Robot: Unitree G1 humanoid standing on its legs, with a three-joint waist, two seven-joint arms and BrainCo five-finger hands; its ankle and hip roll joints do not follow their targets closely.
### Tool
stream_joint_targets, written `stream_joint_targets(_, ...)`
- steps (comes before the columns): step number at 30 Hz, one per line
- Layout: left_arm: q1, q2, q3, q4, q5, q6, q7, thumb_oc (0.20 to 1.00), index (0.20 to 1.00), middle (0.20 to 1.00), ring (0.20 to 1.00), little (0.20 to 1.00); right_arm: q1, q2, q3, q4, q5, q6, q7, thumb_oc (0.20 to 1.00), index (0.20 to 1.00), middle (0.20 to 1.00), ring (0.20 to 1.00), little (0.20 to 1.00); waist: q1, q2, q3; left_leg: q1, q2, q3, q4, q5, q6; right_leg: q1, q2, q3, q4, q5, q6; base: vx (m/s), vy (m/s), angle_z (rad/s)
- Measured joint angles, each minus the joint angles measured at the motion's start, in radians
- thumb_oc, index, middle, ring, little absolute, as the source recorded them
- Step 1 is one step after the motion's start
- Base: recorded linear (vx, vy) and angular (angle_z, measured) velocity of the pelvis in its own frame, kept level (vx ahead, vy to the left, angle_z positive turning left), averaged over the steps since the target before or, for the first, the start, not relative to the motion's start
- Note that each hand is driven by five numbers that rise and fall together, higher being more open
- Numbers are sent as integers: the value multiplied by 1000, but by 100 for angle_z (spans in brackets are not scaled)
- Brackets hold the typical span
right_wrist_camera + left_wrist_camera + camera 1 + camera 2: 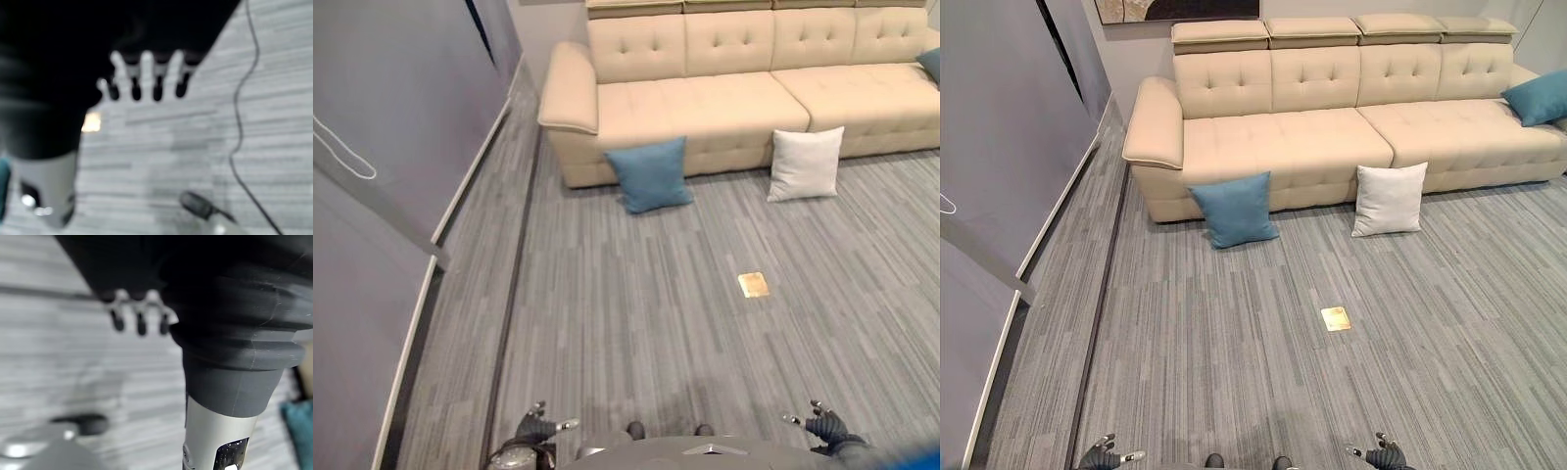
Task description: Pick up all the scattered cushions and arrange them neatly on the sofa.
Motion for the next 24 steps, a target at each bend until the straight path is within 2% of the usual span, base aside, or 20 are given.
stream_joint_targets(8,8,-3,11,34,-1,4,2,1000,1000,1000,1000,1000,-24,44,21,27,0,10,0,1000,1000,1000,1000,1000,5,-9,-5,0,-1,0,0,2,5,0,0,0,4,1,-1,28,18,0)
stream_joint_targets(19,-26,-1,19,60,0,5,3,1000,1000,1000,1000,1000,-39,45,42,28,0,11,-1,1000,1000,1000,1000,1000,25,-32,-23,-12,-2,6,0,-2,11,-32,-3,14,34,-4,-3,15,47,-4)
stream_joint_targets(20,-33,-1,18,60,0,5,5,1000,1000,1000,1000,1000,-45,46,50,30,0,11,-1,1000,1000,1000,1000,1000,26,-34,-22,-18,-6,9,1,-3,14,-53,-4,22,57,-3,-3,-47,142,-27)
stream_joint_targets(21,-47,-4,10,61,-1,6,6,1000,1000,1000,1000,1000,-66,41,65,48,0,12,-2,1000,1000,1000,1000,1000,31,-23,-13,-31,1,12,2,-6,30,-115,-9,31,162,-19,19,-40,115,-29)
stream_joint_targets(22,-62,-5,-4,60,-1,6,6,1000,1000,1000,1000,1000,-98,35,66,46,0,12,-2,1000,1000,1000,1000,1000,27,-2,14,-35,15,17,2,2,46,-200,-18,30,322,-24,27,6,144,-26)
stream_joint_targets(23,-93,3,-3,60,-3,6,8,1000,1000,1000,1000,1000,-122,37,71,45,0,12,-3,1000,1000,1000,1000,1000,22,-6,36,-36,13,25,9,0,56,-286,-48,38,496,-35,58,20,104,-5)
stream_joint_targets(24,-106,10,-4,58,-3,5,9,1000,1000,1000,1000,1000,-126,39,91,44,0,12,-3,1000,1000,1000,1000,1000,21,-10,48,-36,3,23,13,-7,64,-325,-64,54,564,-44,73,78,98,6)
